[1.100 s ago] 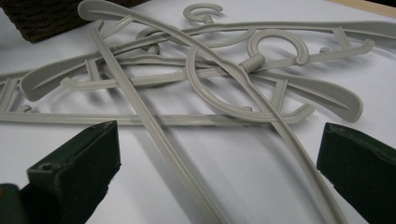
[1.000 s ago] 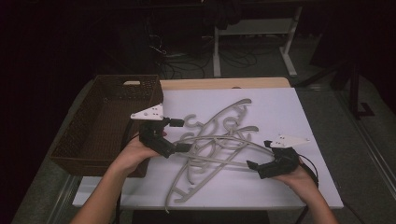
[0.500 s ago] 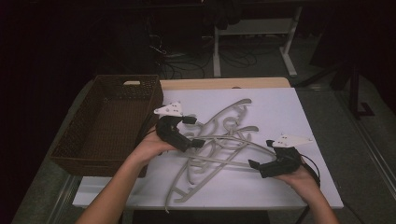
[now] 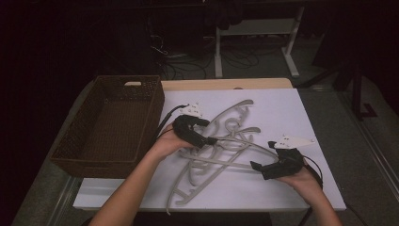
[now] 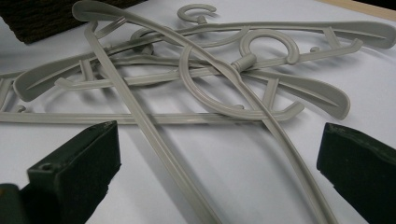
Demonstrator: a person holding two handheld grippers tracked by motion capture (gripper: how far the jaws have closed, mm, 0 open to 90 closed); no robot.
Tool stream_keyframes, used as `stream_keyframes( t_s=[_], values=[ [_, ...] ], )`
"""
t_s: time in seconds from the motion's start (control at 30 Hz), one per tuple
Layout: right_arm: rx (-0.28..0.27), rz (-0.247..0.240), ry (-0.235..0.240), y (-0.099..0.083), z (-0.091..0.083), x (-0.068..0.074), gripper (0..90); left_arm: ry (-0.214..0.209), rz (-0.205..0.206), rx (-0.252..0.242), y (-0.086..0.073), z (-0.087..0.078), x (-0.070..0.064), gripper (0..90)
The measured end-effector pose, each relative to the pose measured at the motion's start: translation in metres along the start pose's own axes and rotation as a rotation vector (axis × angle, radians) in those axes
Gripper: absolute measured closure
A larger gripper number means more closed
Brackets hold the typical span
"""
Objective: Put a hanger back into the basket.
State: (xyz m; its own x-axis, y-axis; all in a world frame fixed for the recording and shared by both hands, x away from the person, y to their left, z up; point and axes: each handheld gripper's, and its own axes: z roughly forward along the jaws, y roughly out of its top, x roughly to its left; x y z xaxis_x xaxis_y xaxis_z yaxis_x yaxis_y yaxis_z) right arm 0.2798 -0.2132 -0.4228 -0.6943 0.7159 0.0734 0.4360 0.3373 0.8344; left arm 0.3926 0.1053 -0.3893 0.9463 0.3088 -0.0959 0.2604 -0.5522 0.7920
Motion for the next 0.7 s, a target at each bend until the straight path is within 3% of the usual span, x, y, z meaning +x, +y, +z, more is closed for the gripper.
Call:
stream_keyframes(
  t_s=[0.07, 0.33, 0.7],
  values=[
    [0.000, -0.001, 0.001, 0.000, 0.000, 0.000, 0.0, 0.019, 0.003, 0.049, -0.004, 0.010, 0.005, 23.3],
    [0.002, -0.002, 0.003, 0.000, 0.000, 0.001, 0.0, 0.048, 0.013, 0.158, -0.015, 0.028, 0.017, 36.5],
    [0.004, -0.002, 0.005, 0.000, 0.000, 0.001, 0.0, 0.113, 0.109, 0.308, -0.014, 0.045, 0.016, 50.7]
  ],
)
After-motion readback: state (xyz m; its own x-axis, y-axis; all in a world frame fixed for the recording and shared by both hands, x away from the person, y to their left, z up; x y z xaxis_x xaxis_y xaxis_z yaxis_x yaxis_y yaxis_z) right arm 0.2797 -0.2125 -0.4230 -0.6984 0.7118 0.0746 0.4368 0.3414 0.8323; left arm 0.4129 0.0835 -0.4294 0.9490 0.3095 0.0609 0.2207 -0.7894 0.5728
